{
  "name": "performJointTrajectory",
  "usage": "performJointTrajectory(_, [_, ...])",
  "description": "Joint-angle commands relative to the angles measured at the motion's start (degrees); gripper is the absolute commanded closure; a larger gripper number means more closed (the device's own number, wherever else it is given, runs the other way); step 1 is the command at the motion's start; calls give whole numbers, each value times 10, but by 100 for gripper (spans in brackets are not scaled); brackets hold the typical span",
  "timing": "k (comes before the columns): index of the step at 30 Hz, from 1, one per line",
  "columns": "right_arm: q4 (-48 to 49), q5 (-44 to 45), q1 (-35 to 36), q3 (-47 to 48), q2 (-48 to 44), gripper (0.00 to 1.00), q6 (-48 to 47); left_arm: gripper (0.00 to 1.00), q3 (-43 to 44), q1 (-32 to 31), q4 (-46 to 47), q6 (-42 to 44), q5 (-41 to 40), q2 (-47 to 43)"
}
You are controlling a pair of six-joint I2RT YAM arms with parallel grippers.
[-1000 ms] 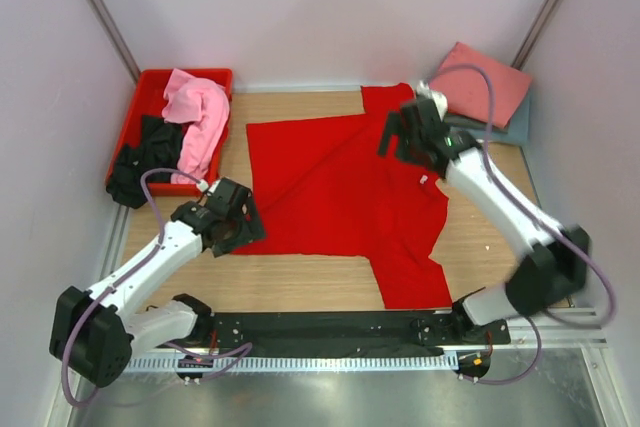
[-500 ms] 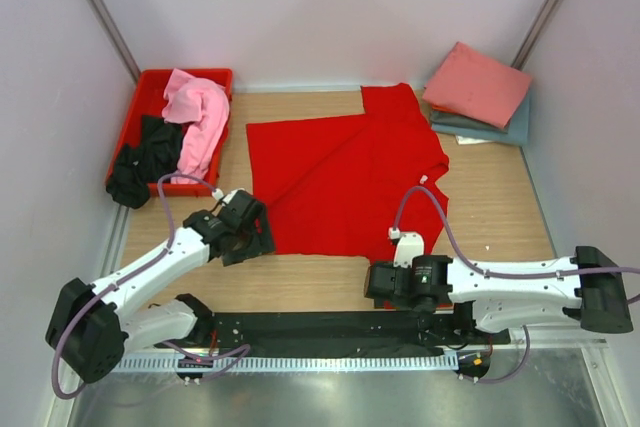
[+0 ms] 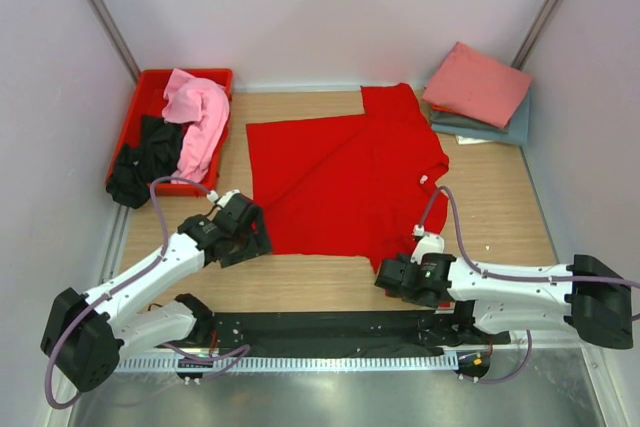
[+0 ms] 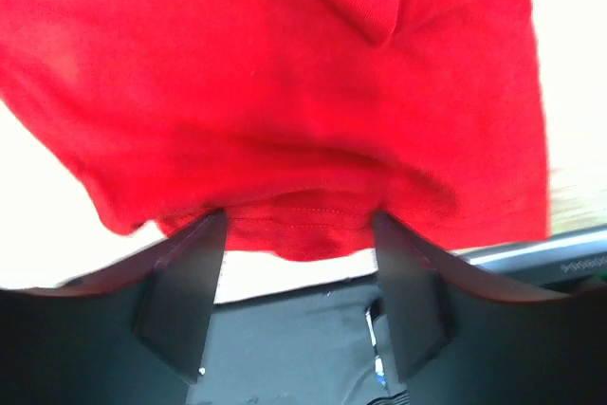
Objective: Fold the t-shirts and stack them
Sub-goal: Fold the tshirt
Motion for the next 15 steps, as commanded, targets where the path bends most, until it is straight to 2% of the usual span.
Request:
performJointTrajectory(1, [48, 24, -23, -17, -2, 37, -28, 22, 1, -2, 1, -8, -21, 1])
performJointTrajectory(3, [51, 20, -24, -16, 2, 48, -38, 22, 0, -2, 5, -8, -21, 9])
performJointTrajectory(4, [54, 13, -24, -16, 3, 61, -43, 22, -1, -2, 10, -8, -22, 12])
performJointTrajectory(6, [60, 5, -24, -15, 5, 75, -54, 22, -2, -2, 14, -9, -21, 19])
performJointTrajectory(7, [61, 0, -24, -15, 5, 89, -65, 22, -3, -1, 18, -9, -22, 21])
performJointTrajectory(8, [58, -8, -24, -13, 5, 96, -67, 23, -3, -2, 19, -10, -21, 22])
performJointTrajectory(11, [16, -16, -18, 23, -3, 99, -72, 24, -7, -2, 14, -19, -29, 16])
performJointTrajectory(15, [-100, 14, 17, 113, -41, 99, -49, 25, -18, -1, -10, -55, -83, -10])
